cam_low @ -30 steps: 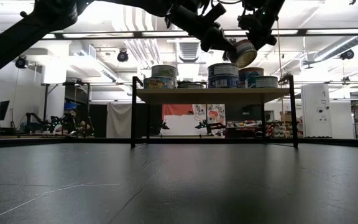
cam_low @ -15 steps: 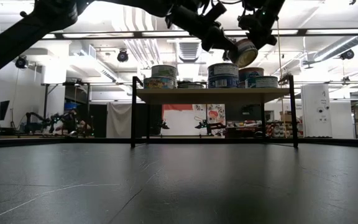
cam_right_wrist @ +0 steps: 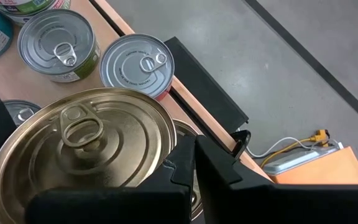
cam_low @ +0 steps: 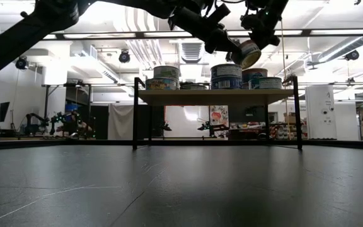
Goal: Stack canned seafood by type on shelf
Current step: Stack the blue pink tuna can on top of the blue pink tuna can on the shelf
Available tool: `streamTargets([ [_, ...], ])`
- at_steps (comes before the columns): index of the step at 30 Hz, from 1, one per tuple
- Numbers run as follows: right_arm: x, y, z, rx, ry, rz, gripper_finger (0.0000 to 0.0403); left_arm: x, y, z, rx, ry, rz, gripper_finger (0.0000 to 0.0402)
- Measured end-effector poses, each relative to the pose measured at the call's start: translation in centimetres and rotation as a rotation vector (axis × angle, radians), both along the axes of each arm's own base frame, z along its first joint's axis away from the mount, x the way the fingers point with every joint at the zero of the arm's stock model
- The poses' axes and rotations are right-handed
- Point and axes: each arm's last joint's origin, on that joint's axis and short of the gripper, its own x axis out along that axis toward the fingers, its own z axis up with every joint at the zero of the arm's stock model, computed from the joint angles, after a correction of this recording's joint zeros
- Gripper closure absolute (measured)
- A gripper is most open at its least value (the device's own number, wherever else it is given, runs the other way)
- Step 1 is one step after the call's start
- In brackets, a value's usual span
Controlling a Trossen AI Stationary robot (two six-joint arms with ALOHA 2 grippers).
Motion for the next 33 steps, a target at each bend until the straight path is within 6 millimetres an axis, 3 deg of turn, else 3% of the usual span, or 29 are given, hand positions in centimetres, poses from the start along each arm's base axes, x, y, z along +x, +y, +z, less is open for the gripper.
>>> streamTargets([
  [14,0.0,0.0,0.1,-0.010,-0.003,0.000,0.0394,0.4,0.2,-1.0,0.013,-0.016,-0.004,0.0402],
  [33,-0.1,-0.1,0.1,-0.034,0.029,-0.029,0.0394,0.5,0.3,-0.7,0.036,-0.047,-0.005,0.0401],
])
